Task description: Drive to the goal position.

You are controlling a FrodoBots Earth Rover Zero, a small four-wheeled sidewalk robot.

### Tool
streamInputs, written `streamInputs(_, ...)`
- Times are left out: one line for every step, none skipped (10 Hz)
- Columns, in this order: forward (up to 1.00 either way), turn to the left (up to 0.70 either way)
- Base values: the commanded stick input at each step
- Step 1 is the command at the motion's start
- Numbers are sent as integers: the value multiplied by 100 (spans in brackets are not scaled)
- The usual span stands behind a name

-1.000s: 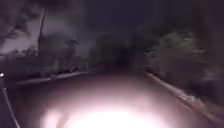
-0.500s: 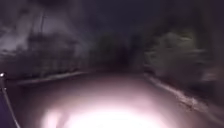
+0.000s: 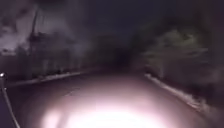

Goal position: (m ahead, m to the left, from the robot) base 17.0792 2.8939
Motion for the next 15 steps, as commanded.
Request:
streamInputs(50, -29)
streamInputs(50, -45)
streamInputs(50, -22)
streamInputs(50, 0)
streamInputs(50, 6)
streamInputs(50, 8)
streamInputs(50, 0)
streamInputs(50, 0)
streamInputs(50, 2)
streamInputs(50, 2)
streamInputs(50, 0)
streamInputs(50, 0)
streamInputs(50, 0)
streamInputs(50, 0)
streamInputs(50, 0)
